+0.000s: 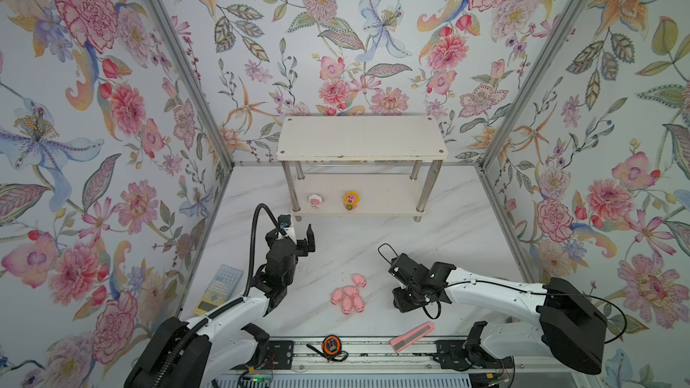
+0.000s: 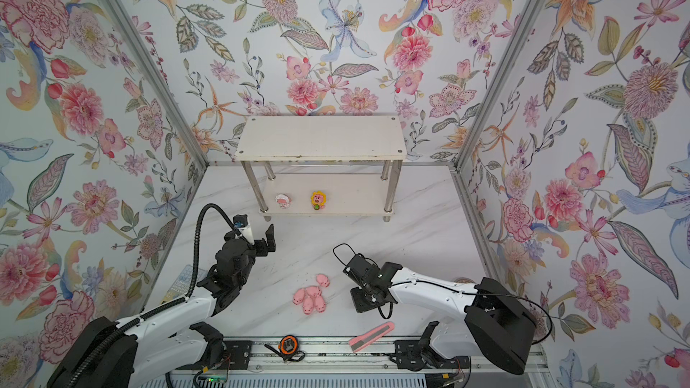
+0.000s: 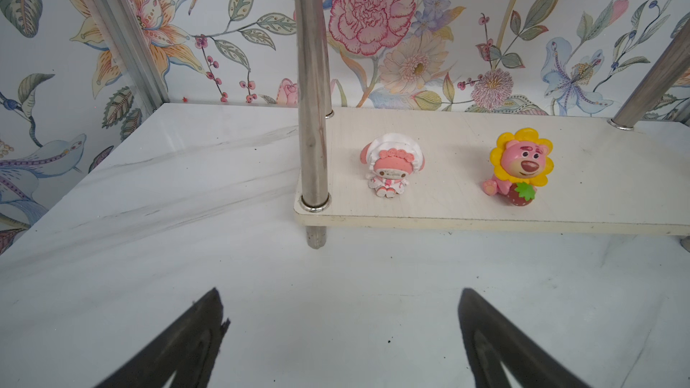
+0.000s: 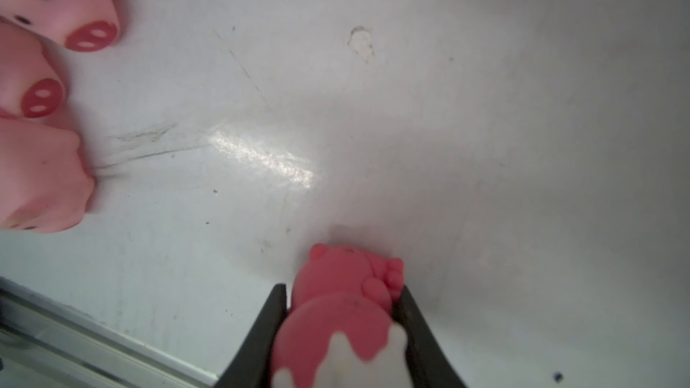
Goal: Organize plastic toys on shelves
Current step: Pick up the plastic toy from the bottom-center of the table, then place the plastic toy on the shelf.
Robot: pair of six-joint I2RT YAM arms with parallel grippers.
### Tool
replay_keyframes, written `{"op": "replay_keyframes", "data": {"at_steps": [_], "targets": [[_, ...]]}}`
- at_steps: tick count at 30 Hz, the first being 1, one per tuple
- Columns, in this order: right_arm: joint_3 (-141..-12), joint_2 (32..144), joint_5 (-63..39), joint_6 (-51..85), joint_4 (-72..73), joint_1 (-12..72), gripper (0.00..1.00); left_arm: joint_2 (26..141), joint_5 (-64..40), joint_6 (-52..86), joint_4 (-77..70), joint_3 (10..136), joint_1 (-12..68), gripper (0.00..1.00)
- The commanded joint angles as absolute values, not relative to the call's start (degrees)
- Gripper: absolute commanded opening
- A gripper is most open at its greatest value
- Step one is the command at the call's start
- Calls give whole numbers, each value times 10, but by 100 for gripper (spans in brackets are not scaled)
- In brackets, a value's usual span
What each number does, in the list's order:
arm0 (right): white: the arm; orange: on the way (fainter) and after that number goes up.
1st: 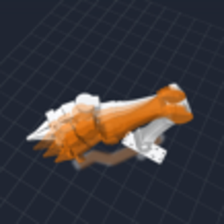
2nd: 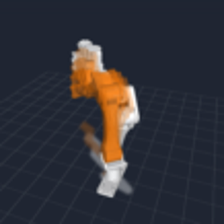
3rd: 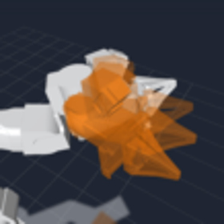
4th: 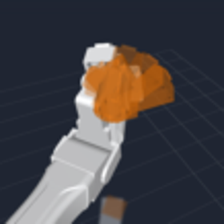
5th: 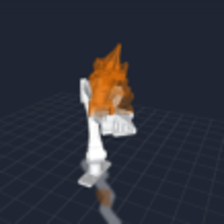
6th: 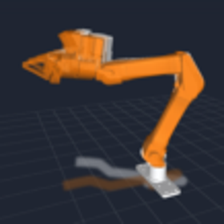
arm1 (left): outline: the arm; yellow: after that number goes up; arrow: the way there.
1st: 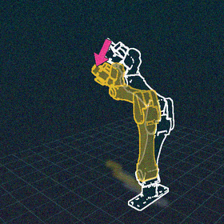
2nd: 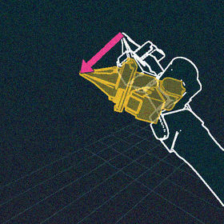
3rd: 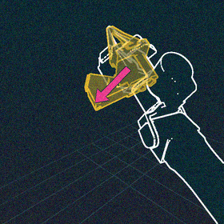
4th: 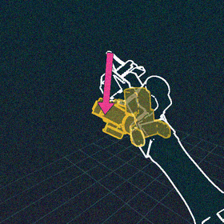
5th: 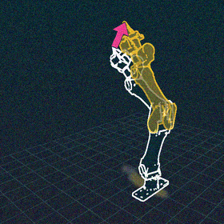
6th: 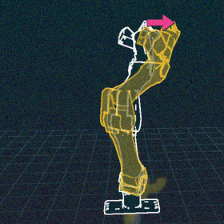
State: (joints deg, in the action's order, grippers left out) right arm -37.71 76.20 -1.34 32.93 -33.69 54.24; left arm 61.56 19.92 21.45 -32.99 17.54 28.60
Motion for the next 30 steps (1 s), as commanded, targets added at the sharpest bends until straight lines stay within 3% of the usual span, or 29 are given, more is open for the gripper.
{"op": "replay_keyframes", "data": {"at_steps": [1, 13, 19, 30], "targets": [[-404, 792, 11, 320, -320, 521, 23, 602, 214, 206, -319, 178, 282, 99], [-670, 961, -1, 234, -268, 327, 17, 561, 221, 207, -319, 159, 281, 99], [-802, 1048, -3, 218, -278, 283, 16, 546, 227, 199, -305, 153, 281, 99], [-911, 1147, 15, 209, -298, 260, 17, 543, 228, 198, -303, 149, 280, 99]]}}
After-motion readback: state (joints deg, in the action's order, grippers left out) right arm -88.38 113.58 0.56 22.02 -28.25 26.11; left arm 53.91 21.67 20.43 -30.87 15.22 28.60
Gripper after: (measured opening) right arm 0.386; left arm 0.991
